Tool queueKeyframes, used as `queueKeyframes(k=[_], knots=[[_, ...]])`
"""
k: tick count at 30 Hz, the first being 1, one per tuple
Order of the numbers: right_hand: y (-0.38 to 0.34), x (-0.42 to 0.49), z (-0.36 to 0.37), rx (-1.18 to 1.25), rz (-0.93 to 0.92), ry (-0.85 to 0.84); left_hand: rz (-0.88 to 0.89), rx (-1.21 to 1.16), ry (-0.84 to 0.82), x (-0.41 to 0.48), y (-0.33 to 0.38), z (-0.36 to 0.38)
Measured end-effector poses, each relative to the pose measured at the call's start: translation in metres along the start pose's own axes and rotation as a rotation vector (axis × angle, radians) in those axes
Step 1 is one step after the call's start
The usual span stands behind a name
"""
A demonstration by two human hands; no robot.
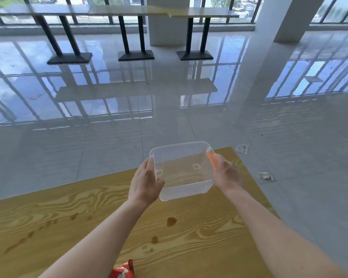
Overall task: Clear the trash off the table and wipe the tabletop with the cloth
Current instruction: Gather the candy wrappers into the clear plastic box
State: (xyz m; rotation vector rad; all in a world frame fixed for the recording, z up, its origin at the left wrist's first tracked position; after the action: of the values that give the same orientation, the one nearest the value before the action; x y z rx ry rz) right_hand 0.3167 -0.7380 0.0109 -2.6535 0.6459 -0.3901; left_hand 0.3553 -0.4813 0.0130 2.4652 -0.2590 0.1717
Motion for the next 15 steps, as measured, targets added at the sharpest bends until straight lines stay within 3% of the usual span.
queueKeyframes(k=[15], knots=[[-0.173, -0.123, -0.026, 0.197, -0.37, -0.054, -0.09, 0.002, 0.3, -0.131, -0.078, -0.188]])
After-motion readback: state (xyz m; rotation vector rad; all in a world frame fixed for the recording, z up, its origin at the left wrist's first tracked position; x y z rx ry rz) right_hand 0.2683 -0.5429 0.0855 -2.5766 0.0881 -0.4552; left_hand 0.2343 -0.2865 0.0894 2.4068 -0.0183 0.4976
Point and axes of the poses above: each hand's wrist, its own x-axis towards the middle knuckle, its own z-axis out of the palm, y = z × x, the point moved 7 cm from there along x, towards the middle knuckle, and after that the axes turned 10 degrees about y, right-handed, at the moved point
